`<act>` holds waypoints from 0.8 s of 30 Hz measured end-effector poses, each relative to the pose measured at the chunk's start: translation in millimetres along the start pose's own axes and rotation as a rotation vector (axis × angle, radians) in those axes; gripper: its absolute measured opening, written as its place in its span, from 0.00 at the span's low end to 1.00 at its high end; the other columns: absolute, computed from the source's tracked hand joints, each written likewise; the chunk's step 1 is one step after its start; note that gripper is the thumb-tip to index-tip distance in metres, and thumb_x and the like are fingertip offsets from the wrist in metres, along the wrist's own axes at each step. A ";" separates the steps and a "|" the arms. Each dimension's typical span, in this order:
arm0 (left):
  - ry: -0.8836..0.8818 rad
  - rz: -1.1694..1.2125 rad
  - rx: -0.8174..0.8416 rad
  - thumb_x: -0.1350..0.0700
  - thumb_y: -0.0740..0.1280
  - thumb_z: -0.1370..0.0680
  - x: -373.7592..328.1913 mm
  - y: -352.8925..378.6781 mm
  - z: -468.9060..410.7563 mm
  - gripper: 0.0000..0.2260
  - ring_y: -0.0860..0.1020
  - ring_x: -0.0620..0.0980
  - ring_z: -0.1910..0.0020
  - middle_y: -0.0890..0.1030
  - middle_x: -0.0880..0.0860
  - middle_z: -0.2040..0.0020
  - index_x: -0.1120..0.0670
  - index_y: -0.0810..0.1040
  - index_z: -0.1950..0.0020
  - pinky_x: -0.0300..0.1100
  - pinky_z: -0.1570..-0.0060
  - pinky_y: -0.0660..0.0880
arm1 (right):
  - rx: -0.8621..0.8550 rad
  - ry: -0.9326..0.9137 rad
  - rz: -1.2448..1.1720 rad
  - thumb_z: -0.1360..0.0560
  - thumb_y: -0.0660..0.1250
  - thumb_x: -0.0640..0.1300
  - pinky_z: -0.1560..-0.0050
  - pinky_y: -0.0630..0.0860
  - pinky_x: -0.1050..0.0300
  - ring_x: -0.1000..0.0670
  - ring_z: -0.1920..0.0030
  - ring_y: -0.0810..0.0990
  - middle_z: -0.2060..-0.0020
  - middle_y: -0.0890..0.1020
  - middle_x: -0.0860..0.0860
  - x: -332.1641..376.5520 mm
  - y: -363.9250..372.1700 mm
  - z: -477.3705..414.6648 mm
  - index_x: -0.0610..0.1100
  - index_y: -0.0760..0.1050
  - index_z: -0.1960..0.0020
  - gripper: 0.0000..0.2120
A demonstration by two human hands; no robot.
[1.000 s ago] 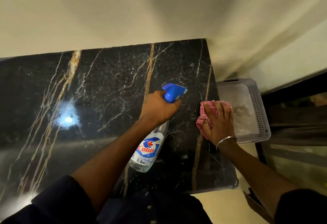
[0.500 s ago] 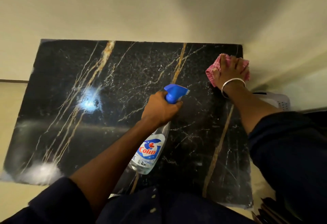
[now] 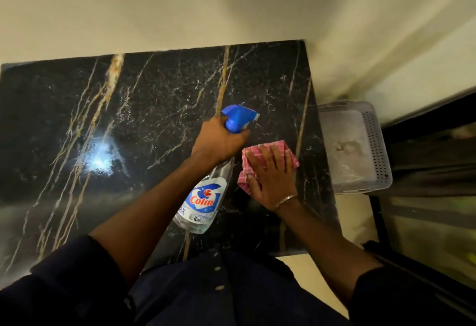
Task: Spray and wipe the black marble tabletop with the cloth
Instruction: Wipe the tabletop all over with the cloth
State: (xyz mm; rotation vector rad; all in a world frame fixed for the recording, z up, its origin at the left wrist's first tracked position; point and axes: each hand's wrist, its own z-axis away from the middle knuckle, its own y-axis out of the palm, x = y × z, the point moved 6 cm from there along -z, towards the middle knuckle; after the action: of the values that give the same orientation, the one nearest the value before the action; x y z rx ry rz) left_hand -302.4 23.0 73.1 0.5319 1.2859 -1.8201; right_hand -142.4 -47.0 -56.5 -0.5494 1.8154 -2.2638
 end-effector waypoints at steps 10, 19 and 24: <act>-0.012 -0.009 0.007 0.49 0.72 0.27 20.9 -15.4 19.6 0.14 0.80 0.47 0.62 0.82 0.53 0.58 0.56 0.77 0.46 0.40 0.62 0.78 | -0.066 0.539 -0.006 0.22 0.49 0.58 0.31 0.59 0.29 0.34 0.26 0.58 0.25 0.61 0.41 -90.4 -18.2 33.9 0.52 0.54 0.21 0.30; -0.016 -0.019 -0.015 0.51 0.72 0.27 33.2 -31.1 34.4 0.10 0.77 0.43 0.67 0.79 0.48 0.64 0.55 0.77 0.51 0.36 0.68 0.72 | -0.032 0.205 -0.082 0.22 0.51 0.61 0.28 0.49 0.28 0.34 0.23 0.50 0.21 0.53 0.41 69.2 20.1 20.6 0.54 0.41 0.20 0.35; 0.036 -0.030 0.042 0.51 0.71 0.27 40.4 -34.9 41.7 0.09 0.78 0.46 0.66 0.79 0.50 0.64 0.55 0.77 0.52 0.41 0.64 0.77 | 0.024 -0.050 -0.072 0.21 0.53 0.61 0.26 0.49 0.31 0.39 0.22 0.44 0.21 0.52 0.45 90.2 26.0 32.6 0.54 0.47 0.20 0.33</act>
State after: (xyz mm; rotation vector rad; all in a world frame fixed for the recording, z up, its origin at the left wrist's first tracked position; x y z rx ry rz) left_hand -349.1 -25.8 79.6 0.5737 1.2879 -1.8736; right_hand -214.1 -115.8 -60.7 -0.6715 1.7696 -2.2926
